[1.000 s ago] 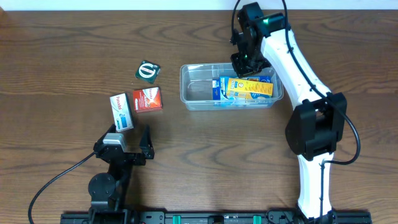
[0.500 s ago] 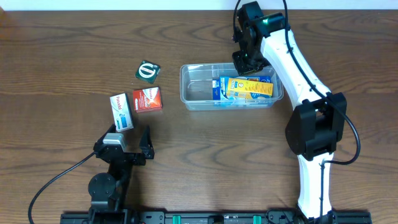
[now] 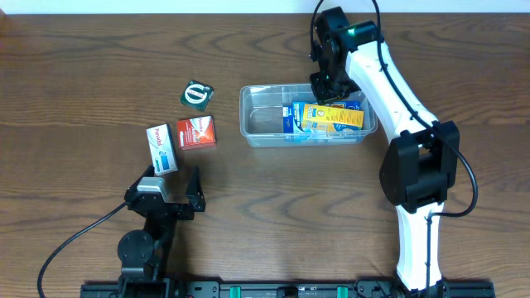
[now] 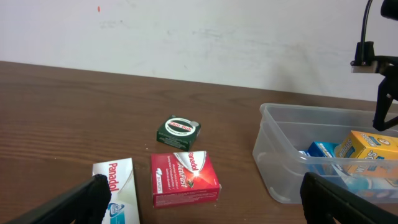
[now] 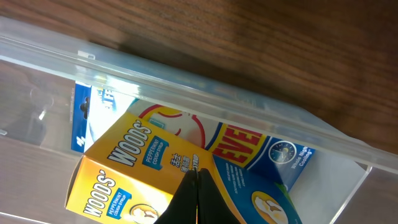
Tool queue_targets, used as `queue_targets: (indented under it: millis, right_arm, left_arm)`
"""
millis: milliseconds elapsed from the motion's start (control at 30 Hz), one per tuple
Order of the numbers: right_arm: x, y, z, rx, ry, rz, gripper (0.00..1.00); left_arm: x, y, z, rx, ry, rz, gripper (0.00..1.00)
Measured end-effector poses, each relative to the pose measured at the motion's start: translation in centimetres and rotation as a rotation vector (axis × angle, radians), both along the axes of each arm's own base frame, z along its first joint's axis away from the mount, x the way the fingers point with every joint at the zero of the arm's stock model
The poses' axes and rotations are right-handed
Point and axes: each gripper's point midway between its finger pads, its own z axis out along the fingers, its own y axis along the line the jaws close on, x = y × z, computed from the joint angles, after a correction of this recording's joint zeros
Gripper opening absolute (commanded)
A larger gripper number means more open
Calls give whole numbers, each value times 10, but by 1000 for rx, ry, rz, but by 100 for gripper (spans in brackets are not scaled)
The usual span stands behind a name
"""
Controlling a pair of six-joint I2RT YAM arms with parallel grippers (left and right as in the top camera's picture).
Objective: Pack container
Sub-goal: 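Lay the yellow box on the blue box and release it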
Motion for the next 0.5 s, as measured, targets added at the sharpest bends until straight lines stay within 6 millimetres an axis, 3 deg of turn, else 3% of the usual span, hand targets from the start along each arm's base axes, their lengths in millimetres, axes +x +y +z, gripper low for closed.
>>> queue_targets:
  millis: [500]
  right_arm:
    - [-17, 3, -2, -23, 57, 38, 1]
  left_arm:
    - [0, 0, 0, 0, 0, 0, 98]
